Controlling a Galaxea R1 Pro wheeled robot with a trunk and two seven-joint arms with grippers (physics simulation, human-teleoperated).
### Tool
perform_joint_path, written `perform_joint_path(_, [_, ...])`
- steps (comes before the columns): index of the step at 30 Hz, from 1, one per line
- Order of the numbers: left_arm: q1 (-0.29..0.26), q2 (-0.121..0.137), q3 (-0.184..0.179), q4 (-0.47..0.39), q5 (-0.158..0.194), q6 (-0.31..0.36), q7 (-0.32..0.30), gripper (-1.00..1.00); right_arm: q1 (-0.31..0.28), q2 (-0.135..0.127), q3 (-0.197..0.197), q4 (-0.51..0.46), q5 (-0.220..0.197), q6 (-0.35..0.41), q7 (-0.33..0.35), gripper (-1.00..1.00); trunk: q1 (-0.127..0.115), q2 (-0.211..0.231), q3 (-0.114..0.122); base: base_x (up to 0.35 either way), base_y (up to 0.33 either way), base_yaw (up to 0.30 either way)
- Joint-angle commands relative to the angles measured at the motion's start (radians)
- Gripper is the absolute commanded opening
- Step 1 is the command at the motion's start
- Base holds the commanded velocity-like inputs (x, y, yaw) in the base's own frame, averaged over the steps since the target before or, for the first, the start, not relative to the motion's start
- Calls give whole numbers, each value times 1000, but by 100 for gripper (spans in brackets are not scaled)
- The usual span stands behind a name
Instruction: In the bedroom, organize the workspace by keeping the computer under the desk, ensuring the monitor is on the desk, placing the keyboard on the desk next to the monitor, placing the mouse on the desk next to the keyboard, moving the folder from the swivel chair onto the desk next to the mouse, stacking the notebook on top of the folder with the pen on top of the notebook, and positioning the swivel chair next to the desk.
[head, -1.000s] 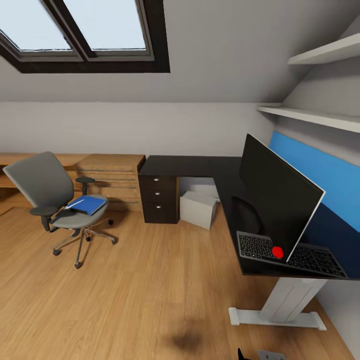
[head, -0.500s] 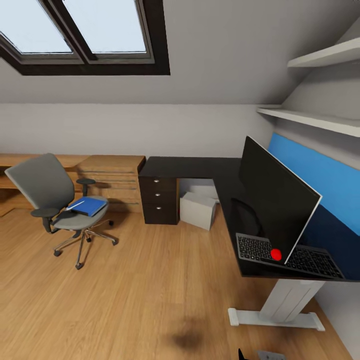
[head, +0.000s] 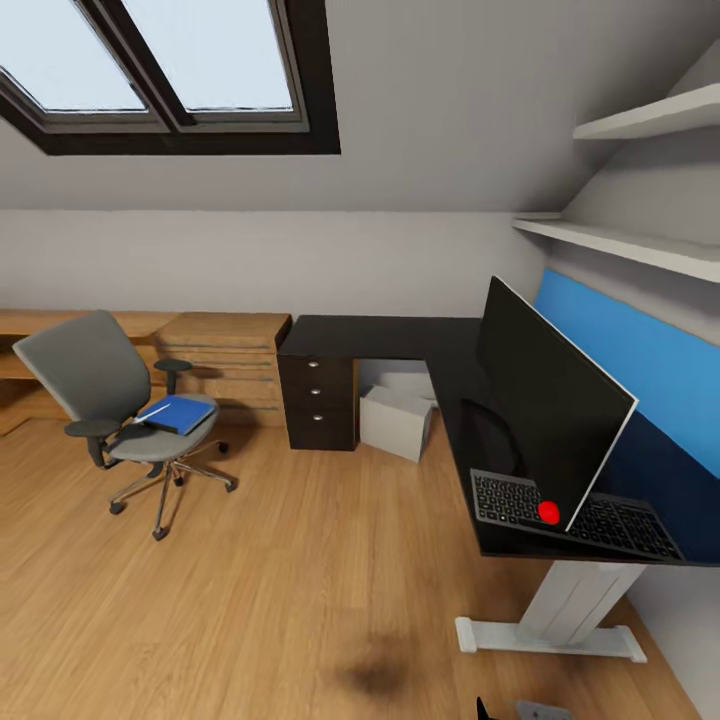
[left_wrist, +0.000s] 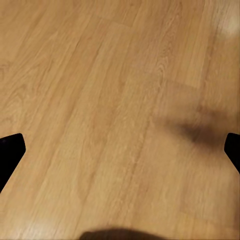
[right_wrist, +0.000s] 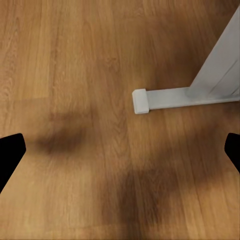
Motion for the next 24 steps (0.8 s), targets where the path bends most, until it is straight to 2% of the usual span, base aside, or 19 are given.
perform_joint_path(1, [-1,0,-3,1,9,-3,-1,100,-1,0,-3,2,0,-4,1,100,-4,6,2,0,0,0])
perform_joint_path(15, [0,0,-3,1,9,-3,-1,100,-1,0,-3,2,0,-4,1,100,-57,104,46,0,0,0])
perform_joint_path(24, [0,0,-3,1,10,-5,1,100,-1,0,-3,2,0,-4,1,100,-57,104,46,0,0,0])
